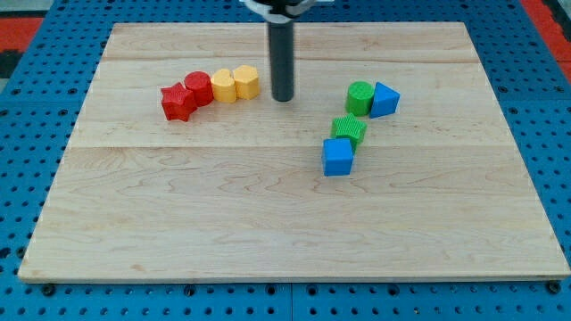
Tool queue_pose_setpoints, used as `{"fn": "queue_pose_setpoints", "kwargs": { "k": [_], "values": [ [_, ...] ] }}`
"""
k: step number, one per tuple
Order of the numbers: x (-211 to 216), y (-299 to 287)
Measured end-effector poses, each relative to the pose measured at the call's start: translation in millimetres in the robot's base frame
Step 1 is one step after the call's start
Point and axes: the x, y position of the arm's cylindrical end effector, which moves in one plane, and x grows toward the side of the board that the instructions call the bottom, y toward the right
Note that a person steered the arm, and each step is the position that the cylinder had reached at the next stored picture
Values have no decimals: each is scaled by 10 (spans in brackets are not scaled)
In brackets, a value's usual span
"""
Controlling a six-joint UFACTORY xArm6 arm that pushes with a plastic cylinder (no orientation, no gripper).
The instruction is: Slide the green star to the bottom left side of the green circle
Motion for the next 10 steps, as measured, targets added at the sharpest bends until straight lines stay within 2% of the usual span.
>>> {"fn": "queue_pose_setpoints", "kwargs": {
  "k": [2,3,4,5,6,8,9,10],
  "values": [
    [954,-172],
    [1056,199],
    [868,624],
    [644,796],
    [709,817],
    [807,1393],
    [791,1441],
    [690,1055]
  ]
}}
